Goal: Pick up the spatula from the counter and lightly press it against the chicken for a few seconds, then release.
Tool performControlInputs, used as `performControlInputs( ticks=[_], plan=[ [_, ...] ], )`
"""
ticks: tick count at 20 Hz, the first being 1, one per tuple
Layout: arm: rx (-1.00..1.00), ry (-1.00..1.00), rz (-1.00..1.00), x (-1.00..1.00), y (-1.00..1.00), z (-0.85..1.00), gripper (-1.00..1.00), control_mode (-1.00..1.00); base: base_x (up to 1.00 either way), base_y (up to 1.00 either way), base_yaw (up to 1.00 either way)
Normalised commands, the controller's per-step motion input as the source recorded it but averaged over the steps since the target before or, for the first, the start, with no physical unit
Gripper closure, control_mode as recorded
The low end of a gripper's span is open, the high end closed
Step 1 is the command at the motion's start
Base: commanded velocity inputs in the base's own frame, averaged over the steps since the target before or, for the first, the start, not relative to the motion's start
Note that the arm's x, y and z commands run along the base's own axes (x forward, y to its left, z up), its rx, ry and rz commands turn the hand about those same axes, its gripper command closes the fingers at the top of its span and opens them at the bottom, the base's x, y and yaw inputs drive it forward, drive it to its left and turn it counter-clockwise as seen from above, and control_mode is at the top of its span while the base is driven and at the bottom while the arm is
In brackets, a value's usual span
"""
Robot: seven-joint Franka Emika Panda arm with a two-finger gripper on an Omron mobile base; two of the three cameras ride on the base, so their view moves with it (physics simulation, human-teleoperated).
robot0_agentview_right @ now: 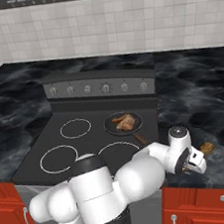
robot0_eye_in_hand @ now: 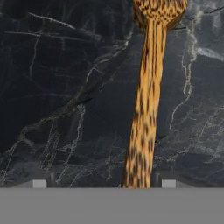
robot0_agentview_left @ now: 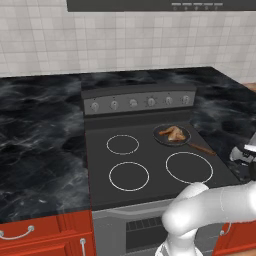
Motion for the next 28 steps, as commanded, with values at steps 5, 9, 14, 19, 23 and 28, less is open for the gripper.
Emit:
performControlInputs(
  ticks=[5, 9, 14, 19, 23, 28],
  plan=[
    [0.02, 0.0, 0.0, 0.0, -0.25, -0.16, 1.0, -1.0, 0.0, 0.0, 0.0],
    [0.02, 0.0, 0.0, 0.01, -0.16, -0.2, 1.0, -1.0, 0.0, 0.0, 0.0],
    [0.01, 0.0, 0.02, 0.01, -0.02, -0.18, 1.0, -1.0, 0.0, 0.0, 0.0],
    [0.0, 0.0, 0.0, 0.0, 0.0, -0.02, 1.0, -1.0, 0.0, 0.0, 0.0],
    [0.0, -0.06, 0.02, -0.18, 0.02, 0.05, 1.0, -1.0, 0.0, 0.0, 0.0],
    [-0.03, -0.16, 0.07, -0.25, 0.02, 0.37, 1.0, -1.0, 0.0, 0.0, 0.0]
  ],
)
